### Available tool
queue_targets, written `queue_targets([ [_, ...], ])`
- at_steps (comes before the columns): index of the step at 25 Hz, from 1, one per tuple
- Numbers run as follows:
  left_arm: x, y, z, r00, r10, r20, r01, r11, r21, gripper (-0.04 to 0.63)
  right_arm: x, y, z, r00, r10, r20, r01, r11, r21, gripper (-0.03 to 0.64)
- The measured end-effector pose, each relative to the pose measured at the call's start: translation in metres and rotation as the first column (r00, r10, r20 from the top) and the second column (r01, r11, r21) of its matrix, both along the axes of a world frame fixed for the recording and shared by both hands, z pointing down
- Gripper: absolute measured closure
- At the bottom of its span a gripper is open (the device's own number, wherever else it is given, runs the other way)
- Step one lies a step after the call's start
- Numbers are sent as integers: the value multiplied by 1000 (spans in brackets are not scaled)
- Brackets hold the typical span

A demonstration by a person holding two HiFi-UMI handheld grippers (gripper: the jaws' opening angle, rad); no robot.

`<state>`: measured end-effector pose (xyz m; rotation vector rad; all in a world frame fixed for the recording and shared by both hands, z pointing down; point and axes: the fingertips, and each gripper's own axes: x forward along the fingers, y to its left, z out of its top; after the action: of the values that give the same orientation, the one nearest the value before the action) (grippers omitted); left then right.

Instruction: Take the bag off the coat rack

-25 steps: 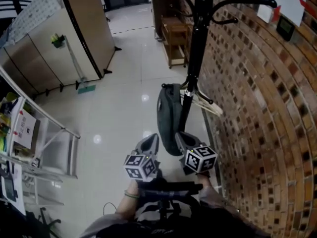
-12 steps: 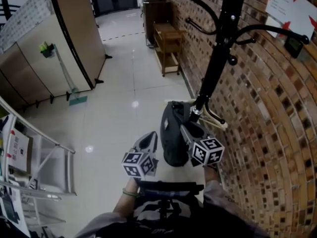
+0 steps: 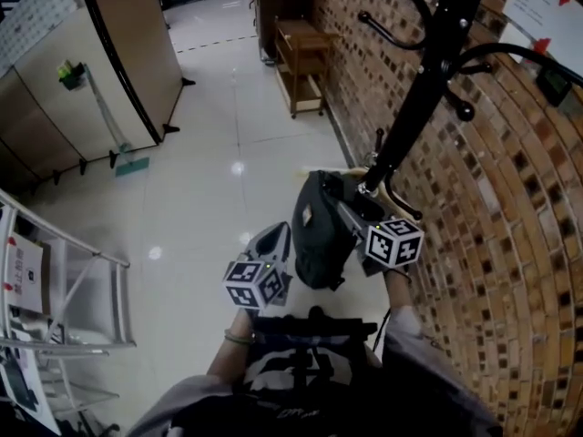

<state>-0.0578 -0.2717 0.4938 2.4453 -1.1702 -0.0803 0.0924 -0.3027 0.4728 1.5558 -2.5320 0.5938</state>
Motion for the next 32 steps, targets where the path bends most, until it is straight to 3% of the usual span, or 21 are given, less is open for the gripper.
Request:
queue_targets([
  [5, -2, -12, -4, 999, -41, -5, 41, 999, 3, 588, -10, -16, 14, 994, -97, 48, 99, 994, -50, 403],
  [8, -5, -18, -4, 997, -74, -6, 74, 997, -4, 588, -21, -17, 14, 983, -181, 30, 182, 983, -32, 403],
  [14, -8, -26, -3, 993, -117, 0, 117, 993, -10, 588, -29, -15, 12, 966, -253, 44, 254, 967, -14, 485],
  [21, -11, -35, -7, 989, -145, 10, 145, 989, -4, 588, -35, -10, 1, 931, -330, 159, 334, 942, -3, 526],
  [27, -17, -40, -8, 985, -173, 14, 174, 985, -2, 588, -42, -5, -17, 906, -330, 266, 335, 942, 26, 538],
  [32, -28, -44, -8, 979, -203, 9, 204, 979, -1, 588, -72, 13, -47, 857, -400, 325, 397, 915, 79, 546],
])
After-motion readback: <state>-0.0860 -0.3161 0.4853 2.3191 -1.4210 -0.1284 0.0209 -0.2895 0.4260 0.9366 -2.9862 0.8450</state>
